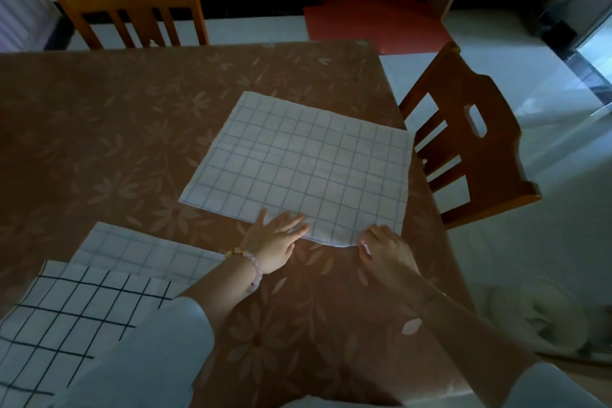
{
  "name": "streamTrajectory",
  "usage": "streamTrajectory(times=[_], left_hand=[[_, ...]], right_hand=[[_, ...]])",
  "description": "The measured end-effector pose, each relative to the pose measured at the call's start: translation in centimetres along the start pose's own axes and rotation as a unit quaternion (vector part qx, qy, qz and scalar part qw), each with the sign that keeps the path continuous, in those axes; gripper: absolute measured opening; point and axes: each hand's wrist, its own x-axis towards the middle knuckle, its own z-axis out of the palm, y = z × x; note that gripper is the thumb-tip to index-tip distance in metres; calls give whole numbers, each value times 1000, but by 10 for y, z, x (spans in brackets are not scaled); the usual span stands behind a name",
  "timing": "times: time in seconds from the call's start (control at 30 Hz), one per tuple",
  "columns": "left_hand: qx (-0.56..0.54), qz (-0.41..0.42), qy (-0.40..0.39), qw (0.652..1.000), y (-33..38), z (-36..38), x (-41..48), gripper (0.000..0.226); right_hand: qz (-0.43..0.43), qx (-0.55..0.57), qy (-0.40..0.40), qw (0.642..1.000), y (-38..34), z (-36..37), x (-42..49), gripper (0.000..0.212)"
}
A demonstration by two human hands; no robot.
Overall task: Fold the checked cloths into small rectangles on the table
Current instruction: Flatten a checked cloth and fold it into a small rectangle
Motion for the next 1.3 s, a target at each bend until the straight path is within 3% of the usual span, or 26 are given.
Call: streamTrajectory(times=[0.13,0.23,0.33,0.4,0.47,0.53,0.7,0.83,0.87,0.97,1.03,1.2,1.3], left_hand=[[-9,-44,1,999,-3,-10,8,51],[-114,-45,106,987,4,-1,-3,52],[-195,-36,220,955,19,13,-28,50],[-266,-75,263,924,30,26,-43,46],[-402,-146,222,876,42,28,-59,39],[-544,-201,154,800,50,29,-69,35],[-695,-232,102,673,56,21,-72,37],[-673,-248,154,679,52,20,-71,32],[-666,-262,163,679,49,20,-71,32],[-664,-300,176,662,37,17,-71,33],[-667,-316,184,649,29,15,-73,34],[-688,-344,213,603,0,6,-76,41],[-734,-353,221,536,-19,-2,-76,44]], right_hand=[[95,103,-52,989,-22,-1,4,1],[175,180,-80,965,-46,0,5,9],[223,265,-99,933,-67,4,5,9],[259,322,-107,904,-77,6,6,9],[293,368,-108,876,-88,6,10,11],[316,402,-106,853,-99,7,15,10],[357,467,-115,801,-117,6,23,9],[357,531,-120,759,-122,1,26,15],[345,516,-113,776,-116,1,26,17],[263,367,-84,888,-84,-3,24,22],[219,297,-80,926,-58,-7,23,32],[82,167,-145,972,-13,-8,24,59],[0,66,-192,979,-10,-4,24,70]])
